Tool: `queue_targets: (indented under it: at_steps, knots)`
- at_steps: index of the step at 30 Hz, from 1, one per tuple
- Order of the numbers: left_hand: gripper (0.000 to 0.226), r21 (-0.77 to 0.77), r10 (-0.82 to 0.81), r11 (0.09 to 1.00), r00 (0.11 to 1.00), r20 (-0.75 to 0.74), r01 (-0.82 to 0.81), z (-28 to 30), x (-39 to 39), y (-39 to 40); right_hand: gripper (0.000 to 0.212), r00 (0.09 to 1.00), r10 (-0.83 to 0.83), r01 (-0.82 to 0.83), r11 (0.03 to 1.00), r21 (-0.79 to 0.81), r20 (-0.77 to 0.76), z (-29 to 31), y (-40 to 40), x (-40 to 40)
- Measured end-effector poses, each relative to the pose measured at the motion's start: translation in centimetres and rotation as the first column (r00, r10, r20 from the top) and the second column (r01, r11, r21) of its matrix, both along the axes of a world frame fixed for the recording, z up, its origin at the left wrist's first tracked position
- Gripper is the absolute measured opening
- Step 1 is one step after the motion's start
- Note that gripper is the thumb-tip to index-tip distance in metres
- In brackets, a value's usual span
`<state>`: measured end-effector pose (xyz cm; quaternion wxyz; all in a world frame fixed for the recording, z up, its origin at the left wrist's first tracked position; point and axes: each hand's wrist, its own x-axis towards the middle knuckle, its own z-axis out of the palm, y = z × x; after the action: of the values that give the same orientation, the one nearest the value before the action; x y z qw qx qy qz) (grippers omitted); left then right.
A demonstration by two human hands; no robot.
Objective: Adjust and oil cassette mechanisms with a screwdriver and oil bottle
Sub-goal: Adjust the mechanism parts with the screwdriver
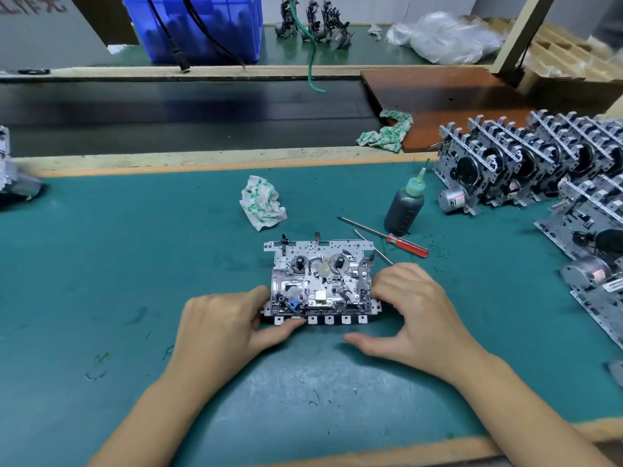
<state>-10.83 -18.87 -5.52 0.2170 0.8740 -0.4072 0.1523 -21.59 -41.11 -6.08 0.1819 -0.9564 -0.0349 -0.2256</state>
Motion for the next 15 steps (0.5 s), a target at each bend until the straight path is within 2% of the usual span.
queue_targets:
  at_steps: [4, 7, 10, 15]
  knots:
    - [0.054, 0.025, -0.063, 0.998, 0.997, -0.035, 0.064, 0.3, -0.2, 0.0, 0.049, 0.998, -0.052, 0.052, 0.998, -0.043, 0.023, -0.1, 0.2, 0.0]
    - [0.063, 0.033, 0.026, 0.999, 0.999, -0.039, -0.025, 0.5, -0.9, -0.4, 0.048, 0.994, -0.095, 0.098, 0.993, -0.061, 0.048, 0.0, 0.4, 0.0]
    - [0.062, -0.005, 0.140, 0.990, 0.990, -0.030, -0.140, 0.4, -1.6, -1.2, 0.049, 0.996, -0.077, 0.081, 0.995, -0.062, 0.054, 0.2, -0.1, 0.0]
    - [0.056, -0.018, 0.151, 0.988, 0.986, -0.073, -0.153, 0.3, -1.7, -1.6, 0.056, 0.999, -0.033, 0.035, 0.996, -0.081, 0.024, 0.4, -0.5, -0.1]
